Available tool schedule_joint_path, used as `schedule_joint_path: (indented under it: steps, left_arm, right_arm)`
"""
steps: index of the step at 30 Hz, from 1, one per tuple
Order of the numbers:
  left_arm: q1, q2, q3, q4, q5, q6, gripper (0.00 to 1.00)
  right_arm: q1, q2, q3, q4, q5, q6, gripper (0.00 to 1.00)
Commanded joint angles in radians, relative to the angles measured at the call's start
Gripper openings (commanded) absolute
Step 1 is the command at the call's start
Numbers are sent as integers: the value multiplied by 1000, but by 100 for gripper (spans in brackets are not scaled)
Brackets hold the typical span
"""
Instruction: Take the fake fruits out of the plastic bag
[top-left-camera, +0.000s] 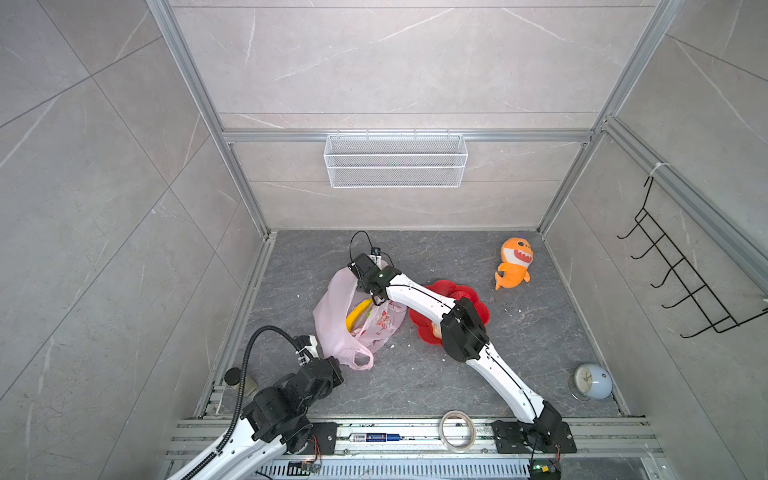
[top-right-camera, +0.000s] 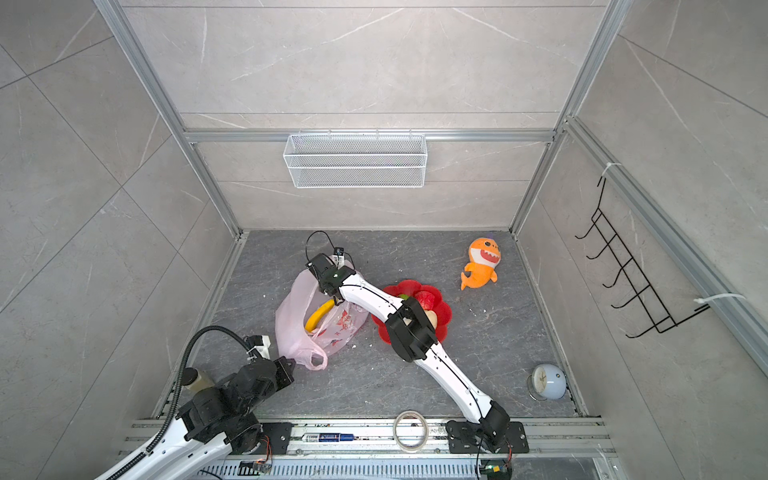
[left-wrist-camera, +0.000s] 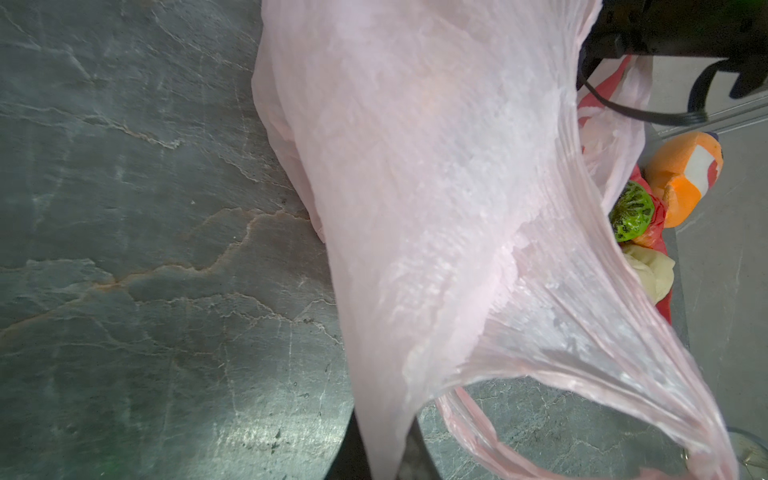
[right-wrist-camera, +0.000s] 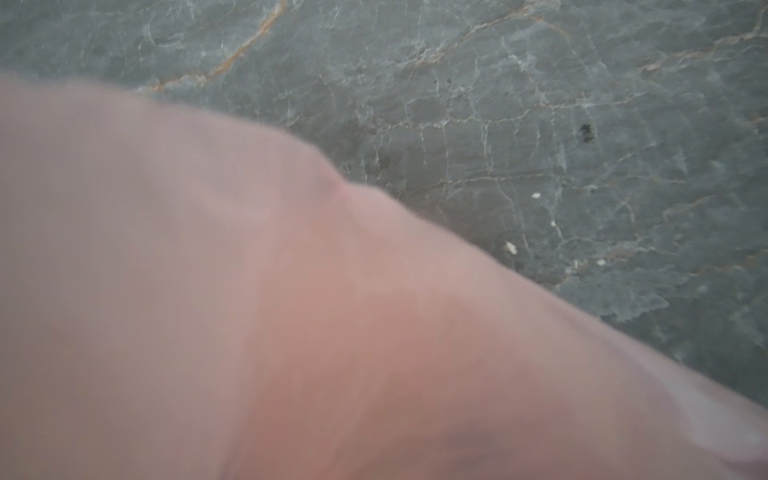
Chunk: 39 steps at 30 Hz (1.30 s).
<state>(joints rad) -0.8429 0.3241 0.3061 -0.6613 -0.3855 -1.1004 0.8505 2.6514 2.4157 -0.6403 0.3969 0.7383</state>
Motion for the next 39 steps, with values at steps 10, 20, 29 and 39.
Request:
schedule_joint_path:
  steps: [10, 20, 29, 39]
  left_arm:
    - [-2, 138, 81, 137, -82, 112, 0]
    - [-2, 128, 59, 131, -83, 93, 0]
    - [-3, 163, 55, 137, -112, 94, 0]
    - [-3, 164, 60, 145, -121, 85, 0]
  right_arm:
    - [65, -232, -278, 68, -84, -53, 50]
    - [70, -392, -405, 74, -215, -84, 50]
    - [71, -490, -416, 19, -353, -128, 50]
    - [70, -552, -434, -8, -470, -160, 50]
